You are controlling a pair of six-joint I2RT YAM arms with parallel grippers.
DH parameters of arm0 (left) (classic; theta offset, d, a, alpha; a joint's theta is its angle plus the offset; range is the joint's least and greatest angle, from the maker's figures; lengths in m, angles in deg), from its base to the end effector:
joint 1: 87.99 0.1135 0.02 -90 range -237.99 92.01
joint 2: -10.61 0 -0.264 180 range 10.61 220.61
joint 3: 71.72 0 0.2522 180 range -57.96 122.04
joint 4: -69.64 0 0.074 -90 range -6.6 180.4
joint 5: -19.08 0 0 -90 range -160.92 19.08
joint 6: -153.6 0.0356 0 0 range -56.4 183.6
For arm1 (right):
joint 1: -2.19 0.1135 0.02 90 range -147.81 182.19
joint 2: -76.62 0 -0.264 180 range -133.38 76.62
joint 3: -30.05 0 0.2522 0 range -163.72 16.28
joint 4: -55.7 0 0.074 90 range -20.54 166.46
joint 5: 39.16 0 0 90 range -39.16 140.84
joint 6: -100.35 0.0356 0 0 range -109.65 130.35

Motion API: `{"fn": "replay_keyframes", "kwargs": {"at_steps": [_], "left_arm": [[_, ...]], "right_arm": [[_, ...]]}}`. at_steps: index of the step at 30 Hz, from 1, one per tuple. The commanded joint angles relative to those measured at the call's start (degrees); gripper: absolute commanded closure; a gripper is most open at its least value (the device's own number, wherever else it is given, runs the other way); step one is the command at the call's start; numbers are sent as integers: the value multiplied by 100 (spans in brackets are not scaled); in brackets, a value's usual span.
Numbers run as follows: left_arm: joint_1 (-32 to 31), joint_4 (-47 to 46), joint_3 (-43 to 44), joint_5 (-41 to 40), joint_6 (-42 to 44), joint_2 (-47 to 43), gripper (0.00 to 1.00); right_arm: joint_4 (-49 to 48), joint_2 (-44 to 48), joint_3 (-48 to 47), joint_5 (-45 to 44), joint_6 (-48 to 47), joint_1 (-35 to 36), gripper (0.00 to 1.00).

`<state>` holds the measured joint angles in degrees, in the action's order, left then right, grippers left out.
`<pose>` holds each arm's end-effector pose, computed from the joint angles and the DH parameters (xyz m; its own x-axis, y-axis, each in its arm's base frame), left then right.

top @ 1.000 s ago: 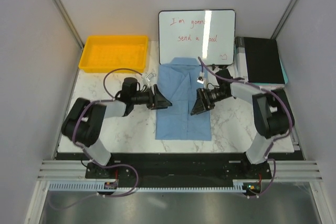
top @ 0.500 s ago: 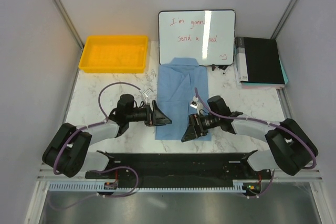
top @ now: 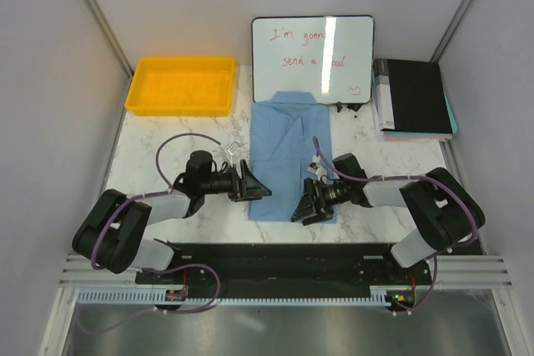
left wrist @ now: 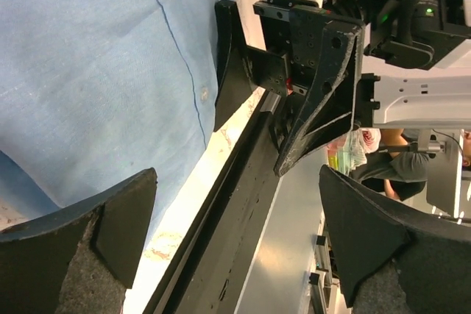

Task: Fold and stack the long sleeve shirts
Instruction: Fold the shirt

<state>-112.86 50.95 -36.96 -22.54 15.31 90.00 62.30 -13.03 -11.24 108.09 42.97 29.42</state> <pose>0.2054 -0.1245 0.1531 -0.9279 -0.1164 -0.3542 0.2954 0.3502 -0.8889 0.1993 0.1362 0.1127 -0.9781 -0.1753 -0.1124 -0.1777 0.4210 0.8895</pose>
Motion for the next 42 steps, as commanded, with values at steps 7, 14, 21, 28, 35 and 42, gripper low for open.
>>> {"fn": "replay_keyframes", "kwargs": {"at_steps": [7, 14, 21, 28, 35, 42], "left_arm": [[535, 2, -25, 875, 225, -811, 7], [-878, 372, -411, -266, 119, -1155, 7], [-898, -261, -237, -654, 57, 259, 9], [-591, 205, -122, -779, 276, 1104, 11], [-564, 1510, 526, 268, 1624, -817, 13], [-564, 4420, 1249, -232, 5958, -2401, 26]], "right_arm": [[1179, 1502, -367, -83, -660, -15, 2], [1684, 2022, 307, -804, 540, -208, 2], [760, 1601, 626, -935, 1045, -437, 2], [795, 1371, 820, -1015, 1204, -762, 2], [2024, 2747, -313, -408, -533, -727, 6], [4328, 2514, -2370, -690, -3613, -762, 28]]}}
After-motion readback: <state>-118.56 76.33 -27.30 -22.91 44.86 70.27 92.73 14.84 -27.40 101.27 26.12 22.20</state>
